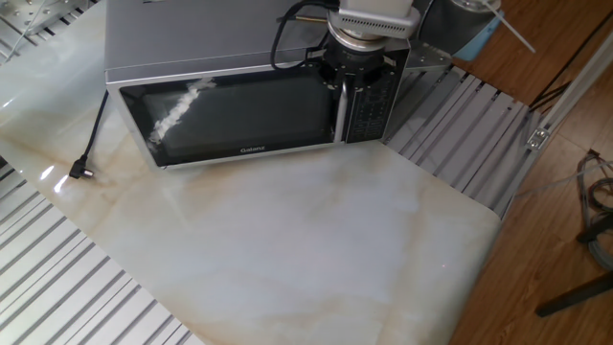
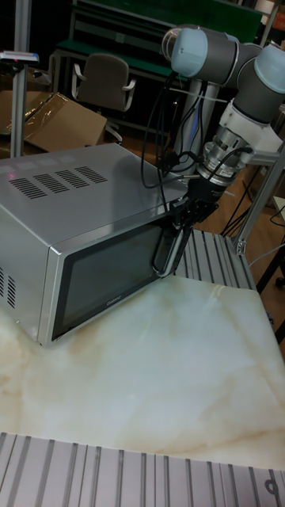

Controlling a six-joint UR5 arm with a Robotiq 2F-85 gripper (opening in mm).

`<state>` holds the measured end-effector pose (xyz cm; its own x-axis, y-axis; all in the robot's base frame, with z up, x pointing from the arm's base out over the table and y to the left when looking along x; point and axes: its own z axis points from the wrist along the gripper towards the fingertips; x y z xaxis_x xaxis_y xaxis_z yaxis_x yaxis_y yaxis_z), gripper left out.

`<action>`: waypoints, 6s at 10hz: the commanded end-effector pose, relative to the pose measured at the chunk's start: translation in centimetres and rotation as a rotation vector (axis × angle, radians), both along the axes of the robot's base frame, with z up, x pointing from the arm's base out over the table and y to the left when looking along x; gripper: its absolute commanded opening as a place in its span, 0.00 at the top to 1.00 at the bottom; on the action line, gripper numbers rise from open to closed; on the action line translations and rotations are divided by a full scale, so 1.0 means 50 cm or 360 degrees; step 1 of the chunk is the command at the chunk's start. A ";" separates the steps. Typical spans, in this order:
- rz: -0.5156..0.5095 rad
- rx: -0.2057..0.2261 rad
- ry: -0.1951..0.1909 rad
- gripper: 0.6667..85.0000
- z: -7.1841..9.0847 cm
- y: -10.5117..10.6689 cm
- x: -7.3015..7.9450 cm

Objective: Open the microwave door

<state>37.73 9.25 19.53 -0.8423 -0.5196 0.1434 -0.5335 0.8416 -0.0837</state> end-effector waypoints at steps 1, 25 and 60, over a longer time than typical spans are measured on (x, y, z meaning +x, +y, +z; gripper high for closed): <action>-0.0013 0.0009 -0.0007 1.00 0.002 0.001 0.005; 0.0062 0.0021 -0.0035 0.57 0.016 0.048 0.092; -0.0076 -0.0175 0.0198 0.97 0.145 -0.081 -0.004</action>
